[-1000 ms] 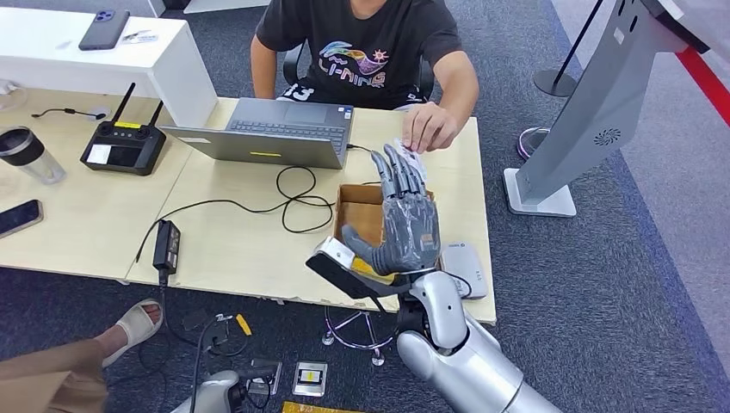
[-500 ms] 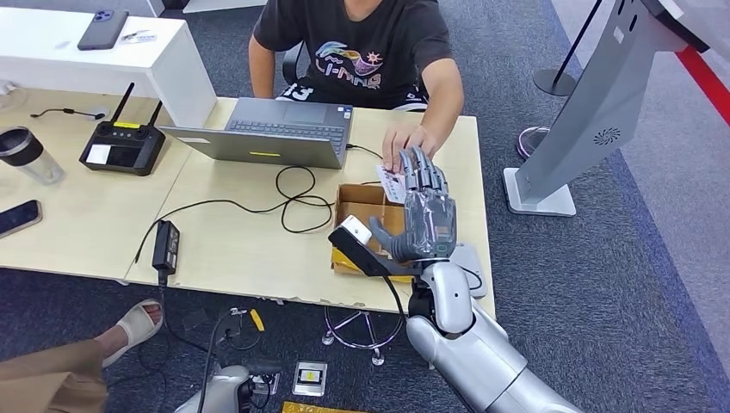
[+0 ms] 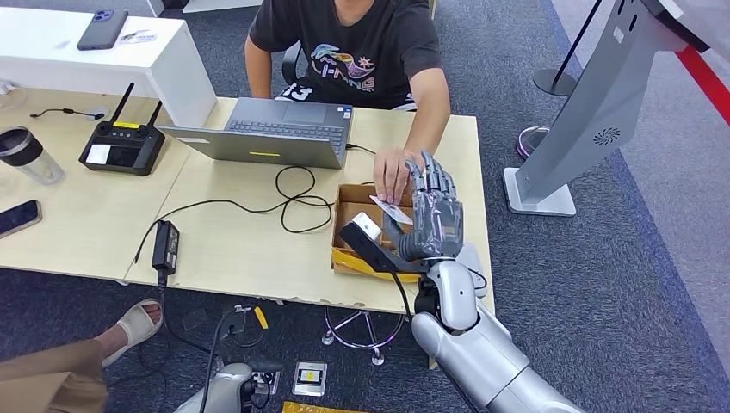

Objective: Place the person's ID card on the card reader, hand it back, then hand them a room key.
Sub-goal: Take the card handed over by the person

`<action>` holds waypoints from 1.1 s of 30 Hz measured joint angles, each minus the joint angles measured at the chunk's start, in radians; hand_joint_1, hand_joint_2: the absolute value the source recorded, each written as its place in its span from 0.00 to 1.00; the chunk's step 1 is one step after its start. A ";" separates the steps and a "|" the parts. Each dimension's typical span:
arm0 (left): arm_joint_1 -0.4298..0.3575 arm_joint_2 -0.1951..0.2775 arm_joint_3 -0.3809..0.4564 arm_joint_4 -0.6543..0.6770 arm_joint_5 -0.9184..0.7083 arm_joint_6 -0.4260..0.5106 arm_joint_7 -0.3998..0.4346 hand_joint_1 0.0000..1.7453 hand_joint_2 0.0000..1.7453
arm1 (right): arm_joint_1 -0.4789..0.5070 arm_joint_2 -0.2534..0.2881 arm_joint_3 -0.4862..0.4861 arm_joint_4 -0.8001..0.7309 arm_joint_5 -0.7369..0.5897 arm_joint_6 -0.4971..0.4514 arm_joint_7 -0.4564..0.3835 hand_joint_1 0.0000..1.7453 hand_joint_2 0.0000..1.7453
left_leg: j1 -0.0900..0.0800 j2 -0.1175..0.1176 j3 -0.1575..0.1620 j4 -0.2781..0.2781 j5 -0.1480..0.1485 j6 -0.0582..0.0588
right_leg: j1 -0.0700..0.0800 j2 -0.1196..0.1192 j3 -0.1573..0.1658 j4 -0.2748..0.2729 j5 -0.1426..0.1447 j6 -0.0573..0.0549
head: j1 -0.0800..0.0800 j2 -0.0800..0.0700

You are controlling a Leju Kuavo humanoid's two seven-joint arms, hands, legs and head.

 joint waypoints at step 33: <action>0.002 -0.005 0.037 0.004 -0.070 0.000 -0.007 0.00 1.00 | 0.003 0.019 -0.022 0.040 0.026 -0.017 -0.032 0.97 1.00 | 0.000 0.000 -0.001 0.000 0.000 0.000 | 0.000 0.000 -0.001 0.000 0.000 0.000 | 0.000 0.000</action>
